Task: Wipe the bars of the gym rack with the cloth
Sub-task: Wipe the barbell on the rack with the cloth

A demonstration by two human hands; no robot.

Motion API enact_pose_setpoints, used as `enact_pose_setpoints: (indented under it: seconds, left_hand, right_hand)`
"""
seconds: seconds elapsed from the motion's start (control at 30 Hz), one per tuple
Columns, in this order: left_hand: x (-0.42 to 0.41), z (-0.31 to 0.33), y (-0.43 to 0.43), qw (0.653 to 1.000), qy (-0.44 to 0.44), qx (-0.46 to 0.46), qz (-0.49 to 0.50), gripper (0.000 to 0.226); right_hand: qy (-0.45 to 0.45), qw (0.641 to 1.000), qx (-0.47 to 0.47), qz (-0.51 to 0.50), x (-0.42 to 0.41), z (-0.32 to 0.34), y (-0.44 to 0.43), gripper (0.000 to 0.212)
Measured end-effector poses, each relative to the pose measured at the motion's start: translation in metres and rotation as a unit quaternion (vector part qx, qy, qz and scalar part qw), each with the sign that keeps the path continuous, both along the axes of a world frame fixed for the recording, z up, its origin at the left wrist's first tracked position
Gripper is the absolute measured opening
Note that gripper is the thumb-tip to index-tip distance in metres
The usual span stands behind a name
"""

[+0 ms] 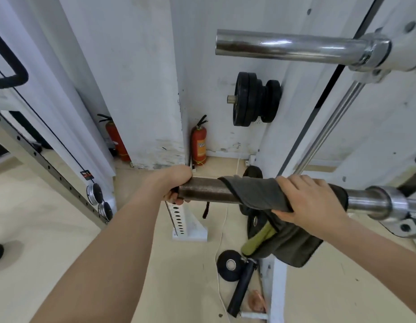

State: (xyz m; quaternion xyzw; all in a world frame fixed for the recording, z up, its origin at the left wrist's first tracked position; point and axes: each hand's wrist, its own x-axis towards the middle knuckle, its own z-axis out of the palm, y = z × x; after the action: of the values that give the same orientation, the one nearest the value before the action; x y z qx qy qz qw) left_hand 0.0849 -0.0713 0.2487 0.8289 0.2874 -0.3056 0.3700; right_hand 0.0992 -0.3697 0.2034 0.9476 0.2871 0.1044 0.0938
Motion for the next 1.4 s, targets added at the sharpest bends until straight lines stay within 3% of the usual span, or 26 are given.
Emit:
enact_pose_setpoints:
  seconds: [0.07,0.17,0.3,0.4,0.47,0.5,0.57,0.67,0.73,0.8,0.9,1.03,1.13,1.2,1.27,1.33,1.4]
  left_hand:
    - [-0.001,-0.005,-0.001,1.000,-0.012,-0.009,0.008,0.033]
    - [-0.001,-0.020,-0.005,0.991,-0.098,-0.023,0.089,0.031]
    - [-0.029,-0.046,-0.010,0.932,-0.348,0.003,0.096,0.040]
    - [-0.052,-0.064,-0.005,0.874,-0.413,-0.216,0.137,0.018]
    - [-0.056,-0.069,0.011,0.834,-0.390,-0.354,0.165,0.025]
    - [-0.056,-0.068,0.018,0.819,-0.382,-0.385,0.185,0.032]
    - [-0.060,-0.059,0.026,0.827,-0.365,-0.353,0.241,0.025]
    - [-0.058,-0.052,0.022,0.914,-0.286,-0.201,0.206,0.032]
    - [-0.055,-0.047,0.016,0.941,-0.254,-0.149,0.165,0.044]
    - [-0.050,-0.041,0.011,0.947,-0.263,-0.115,0.144,0.049]
    - [-0.046,-0.041,0.006,0.944,-0.299,-0.087,0.113,0.043]
    - [-0.051,-0.056,0.013,0.902,-0.334,-0.258,0.094,0.012]
    - [-0.054,-0.063,0.025,0.853,-0.364,-0.367,0.073,0.034]
    - [-0.054,-0.057,0.025,0.842,-0.368,-0.378,0.116,0.030]
    - [-0.051,-0.046,0.016,0.867,-0.338,-0.318,0.182,0.018]
    - [-0.049,-0.036,0.008,0.916,-0.312,-0.183,0.173,0.031]
    - [-0.045,-0.035,0.007,0.920,-0.321,-0.173,0.148,0.028]
  right_hand:
    - [0.015,0.999,-0.012,-0.045,-0.001,0.004,-0.004,0.063]
    - [0.108,0.992,-0.007,-0.067,0.003,0.016,0.026,0.057]
    - [0.232,0.972,0.041,0.019,0.007,0.034,0.090,0.047]
    - [0.361,0.925,0.069,0.091,0.018,0.033,0.155,0.036]
    - [0.431,0.895,0.063,0.093,0.036,0.032,0.188,0.053]
    - [0.456,0.884,0.052,0.083,0.044,0.030,0.196,0.066]
    - [0.481,0.873,0.047,0.062,0.051,0.024,0.202,0.079]
    - [0.414,0.901,0.106,0.076,0.035,0.016,0.187,0.065]
    - [0.336,0.928,0.125,0.103,0.024,0.015,0.159,0.051]
    - [0.291,0.948,0.097,0.090,0.022,0.025,0.117,0.050]
    - [0.324,0.945,0.039,-0.005,0.030,0.036,0.040,0.064]
    - [0.395,0.916,0.038,-0.056,0.039,0.040,0.002,0.063]
    - [0.361,0.932,-0.006,-0.019,0.031,0.044,0.033,0.068]
    - [0.318,0.948,0.018,0.019,0.021,0.044,0.067,0.061]
    - [0.269,0.960,0.048,0.062,0.011,0.037,0.110,0.054]
    - [0.215,0.970,0.062,0.091,0.000,0.028,0.153,0.055]
    - [0.180,0.975,0.081,0.100,-0.005,0.024,0.171,0.053]
